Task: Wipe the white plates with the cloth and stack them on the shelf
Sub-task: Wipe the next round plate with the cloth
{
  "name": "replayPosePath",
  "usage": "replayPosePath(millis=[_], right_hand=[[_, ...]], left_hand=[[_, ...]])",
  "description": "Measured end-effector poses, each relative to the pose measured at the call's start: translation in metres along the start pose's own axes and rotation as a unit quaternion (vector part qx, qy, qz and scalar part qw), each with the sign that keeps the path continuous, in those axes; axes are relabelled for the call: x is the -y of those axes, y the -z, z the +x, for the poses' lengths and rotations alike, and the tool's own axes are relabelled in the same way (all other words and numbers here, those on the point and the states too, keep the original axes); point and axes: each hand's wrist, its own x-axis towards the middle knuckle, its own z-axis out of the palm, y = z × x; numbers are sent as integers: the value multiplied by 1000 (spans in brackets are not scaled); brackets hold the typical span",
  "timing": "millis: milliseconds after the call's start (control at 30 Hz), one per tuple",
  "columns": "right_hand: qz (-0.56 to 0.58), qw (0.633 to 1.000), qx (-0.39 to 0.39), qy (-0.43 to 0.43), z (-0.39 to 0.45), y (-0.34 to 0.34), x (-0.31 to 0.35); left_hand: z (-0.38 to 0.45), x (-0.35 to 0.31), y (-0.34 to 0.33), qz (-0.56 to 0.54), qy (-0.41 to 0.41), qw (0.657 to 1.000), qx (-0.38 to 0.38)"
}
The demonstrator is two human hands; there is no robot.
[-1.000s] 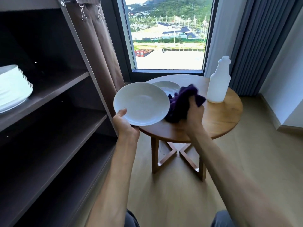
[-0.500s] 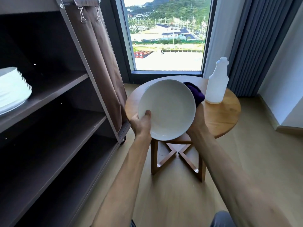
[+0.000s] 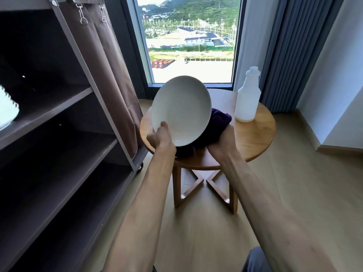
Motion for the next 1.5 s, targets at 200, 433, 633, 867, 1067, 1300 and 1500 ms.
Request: replayPosePath(millis=[200,433,633,867,1067,1300,1500], right_hand=[[92,995,18,18,5,8,10],[-166,982,-19,88,14,-10,12],[-331,935,-18,124,28,-19,26],[-265,954,-51,129,36,-21,24],[-282,948,-97,113,42,-14,21],[-273,950,-81,130,45,-27,18],[-384,917,-78,74,46,-21,27]], left_hand=[[18,3,5,16,-27,999,10],[12,6,18,169,164,941,242],[7,-2,26,87,290,906,296],[1,10,38,89,248,940,217],[19,-34,45,182,-59,883,429],[-1,-55,41,299,-205,832,419],[-4,-31,50,99,-120,906,394]])
